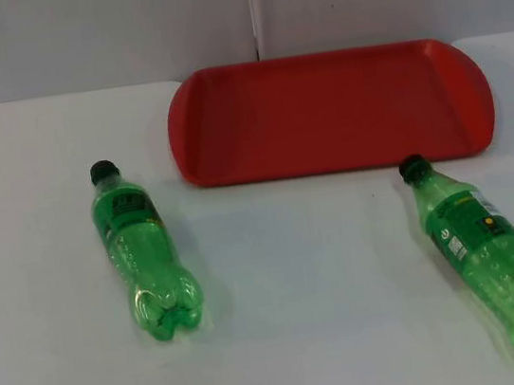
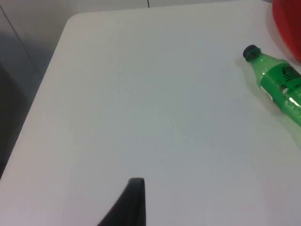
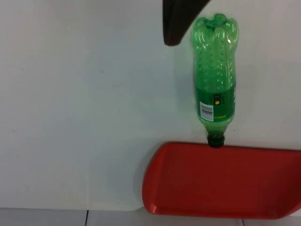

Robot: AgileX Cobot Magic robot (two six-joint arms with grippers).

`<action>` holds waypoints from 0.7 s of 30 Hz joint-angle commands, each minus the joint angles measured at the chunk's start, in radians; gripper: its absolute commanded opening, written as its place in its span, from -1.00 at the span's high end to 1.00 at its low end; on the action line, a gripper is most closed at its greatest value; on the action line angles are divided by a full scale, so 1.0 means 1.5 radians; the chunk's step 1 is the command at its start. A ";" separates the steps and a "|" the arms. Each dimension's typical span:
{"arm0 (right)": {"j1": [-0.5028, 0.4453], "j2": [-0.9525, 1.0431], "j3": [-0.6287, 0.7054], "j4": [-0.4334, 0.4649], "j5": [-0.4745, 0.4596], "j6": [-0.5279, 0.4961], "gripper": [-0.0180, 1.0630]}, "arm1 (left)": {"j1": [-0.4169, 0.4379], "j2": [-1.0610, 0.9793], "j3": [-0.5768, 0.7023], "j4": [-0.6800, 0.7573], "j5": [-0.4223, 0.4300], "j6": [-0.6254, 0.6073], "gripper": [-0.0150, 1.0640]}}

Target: Place the bottle upright on the tray.

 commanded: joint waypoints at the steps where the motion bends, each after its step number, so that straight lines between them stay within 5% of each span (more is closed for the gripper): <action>1: -0.004 -0.003 0.004 0.001 -0.002 -0.001 -0.98 | 0.003 -0.002 0.004 -0.014 -0.008 0.000 -0.95; 21: -0.004 -0.003 0.004 0.001 -0.002 -0.001 -0.98 | 0.003 -0.002 0.004 -0.057 -0.008 0.000 -0.95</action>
